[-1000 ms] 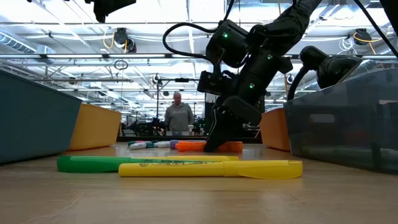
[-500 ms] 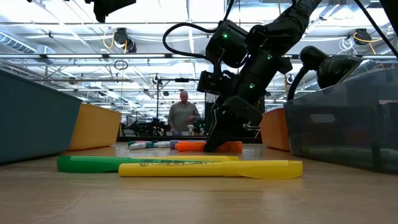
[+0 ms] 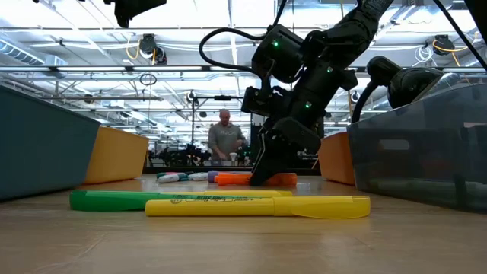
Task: Pick & Place Markers
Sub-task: Put the orange highlighter into the orange bin
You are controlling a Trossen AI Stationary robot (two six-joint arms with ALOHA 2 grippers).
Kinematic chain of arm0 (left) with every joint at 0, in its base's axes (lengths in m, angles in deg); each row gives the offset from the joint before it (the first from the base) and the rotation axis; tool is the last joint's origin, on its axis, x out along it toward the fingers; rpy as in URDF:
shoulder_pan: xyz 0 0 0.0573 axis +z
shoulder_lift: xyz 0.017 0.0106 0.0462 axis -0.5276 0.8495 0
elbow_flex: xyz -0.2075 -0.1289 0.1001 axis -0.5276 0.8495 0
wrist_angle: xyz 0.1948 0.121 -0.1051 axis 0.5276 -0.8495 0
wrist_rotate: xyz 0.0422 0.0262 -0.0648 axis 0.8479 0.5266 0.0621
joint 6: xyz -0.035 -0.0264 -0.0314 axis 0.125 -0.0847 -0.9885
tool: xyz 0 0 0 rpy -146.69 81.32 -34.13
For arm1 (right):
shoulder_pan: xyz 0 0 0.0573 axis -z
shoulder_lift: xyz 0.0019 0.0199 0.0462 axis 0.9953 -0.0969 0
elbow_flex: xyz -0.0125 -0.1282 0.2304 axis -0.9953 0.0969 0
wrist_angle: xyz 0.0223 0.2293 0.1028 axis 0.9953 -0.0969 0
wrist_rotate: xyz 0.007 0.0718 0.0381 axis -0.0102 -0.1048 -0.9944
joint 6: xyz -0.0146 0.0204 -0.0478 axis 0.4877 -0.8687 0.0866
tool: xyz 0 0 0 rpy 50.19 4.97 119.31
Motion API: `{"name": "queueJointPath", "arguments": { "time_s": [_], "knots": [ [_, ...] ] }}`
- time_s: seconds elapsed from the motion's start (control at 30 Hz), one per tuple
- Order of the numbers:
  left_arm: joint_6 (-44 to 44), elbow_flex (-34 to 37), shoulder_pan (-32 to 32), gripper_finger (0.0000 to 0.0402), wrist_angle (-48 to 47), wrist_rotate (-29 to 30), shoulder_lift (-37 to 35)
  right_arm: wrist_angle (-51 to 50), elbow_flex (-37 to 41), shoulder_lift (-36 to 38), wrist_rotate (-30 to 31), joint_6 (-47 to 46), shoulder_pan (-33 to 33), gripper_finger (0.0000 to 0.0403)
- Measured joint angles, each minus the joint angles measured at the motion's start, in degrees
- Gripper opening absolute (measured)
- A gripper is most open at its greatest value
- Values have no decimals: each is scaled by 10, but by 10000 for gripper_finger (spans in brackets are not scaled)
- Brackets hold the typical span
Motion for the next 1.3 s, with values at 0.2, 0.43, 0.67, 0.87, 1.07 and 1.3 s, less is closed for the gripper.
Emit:
{"name": "queueJointPath", "arguments": {
  "time_s": [0.2, 0.43, 0.67, 0.87, 1.07, 1.3],
  "knots": [
    [0, 0, 0, 282, 0, 0, 0, 0, 0, 0, 0, 0, 0, 65],
    [0, 0, 0, 282, 0, 0, 0, 0, 0, 0, 0, 0, 0, 68],
    [0, 0, 0, 282, 0, 0, 0, 0, 0, 2, 0, 0, 0, 68],
    [0, 0, 0, 282, 0, 0, 0, 3, 2, 23, -6, -14, -3, 65],
    [0, 0, 0, 282, 0, 0, 0, 2, 3, 51, -4, -11, -22, 67],
    [0, 0, 0, 282, 0, 0, 0, 12, 2, 82, -1, 13, -48, 63]
  ]
}}
